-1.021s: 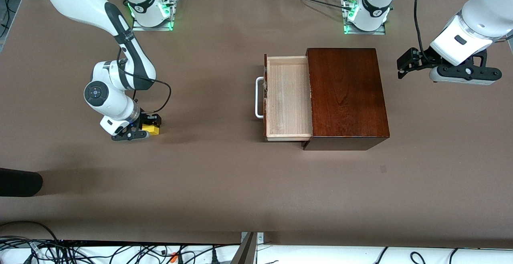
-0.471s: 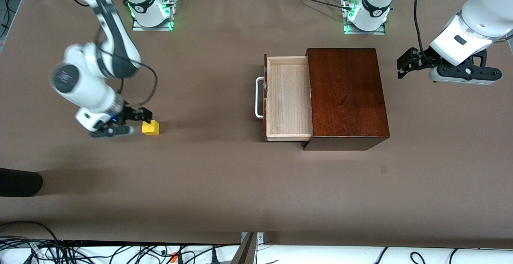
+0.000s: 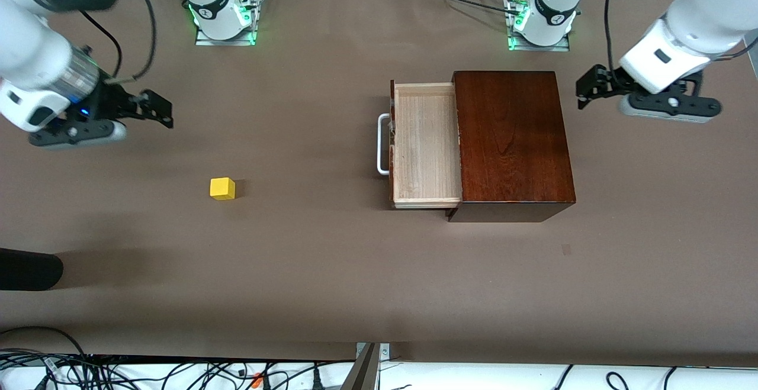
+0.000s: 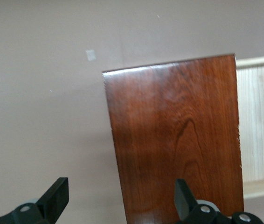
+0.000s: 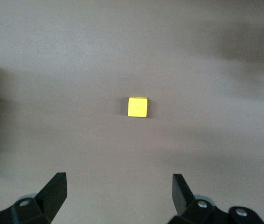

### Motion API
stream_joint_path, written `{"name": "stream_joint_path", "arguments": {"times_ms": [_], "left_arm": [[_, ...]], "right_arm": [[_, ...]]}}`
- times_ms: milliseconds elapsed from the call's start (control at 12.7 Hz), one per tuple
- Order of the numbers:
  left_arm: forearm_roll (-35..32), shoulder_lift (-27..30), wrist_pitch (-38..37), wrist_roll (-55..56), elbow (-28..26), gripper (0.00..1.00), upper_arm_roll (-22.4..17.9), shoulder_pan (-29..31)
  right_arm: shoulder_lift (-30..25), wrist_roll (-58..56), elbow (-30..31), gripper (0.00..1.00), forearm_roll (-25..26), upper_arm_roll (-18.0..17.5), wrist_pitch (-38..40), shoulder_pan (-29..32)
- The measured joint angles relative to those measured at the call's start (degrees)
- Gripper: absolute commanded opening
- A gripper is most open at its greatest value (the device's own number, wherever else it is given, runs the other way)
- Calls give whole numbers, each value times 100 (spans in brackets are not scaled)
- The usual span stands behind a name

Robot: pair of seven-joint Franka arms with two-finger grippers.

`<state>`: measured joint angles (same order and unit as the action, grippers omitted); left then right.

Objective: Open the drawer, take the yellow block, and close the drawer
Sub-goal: 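Open the right gripper to drop the cube while the left gripper reaches out, then push the drawer front inward with the left gripper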

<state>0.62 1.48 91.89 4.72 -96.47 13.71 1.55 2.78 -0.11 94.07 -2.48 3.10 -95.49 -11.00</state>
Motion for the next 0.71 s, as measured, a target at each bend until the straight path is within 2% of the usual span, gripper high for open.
{"name": "stream_joint_path", "arguments": {"times_ms": [236, 471, 707], "left_arm": [[358, -414, -66, -27, 229, 100, 481, -145], [542, -1189, -43, -366, 633, 100, 725, -720], [571, -2565, 119, -723, 1788, 100, 747, -1676]], "right_arm": [[54, 0, -242, 100, 0, 23, 181, 22], [103, 156, -278, 100, 0, 147, 300, 39], [120, 216, -428, 100, 1, 137, 406, 33]]}}
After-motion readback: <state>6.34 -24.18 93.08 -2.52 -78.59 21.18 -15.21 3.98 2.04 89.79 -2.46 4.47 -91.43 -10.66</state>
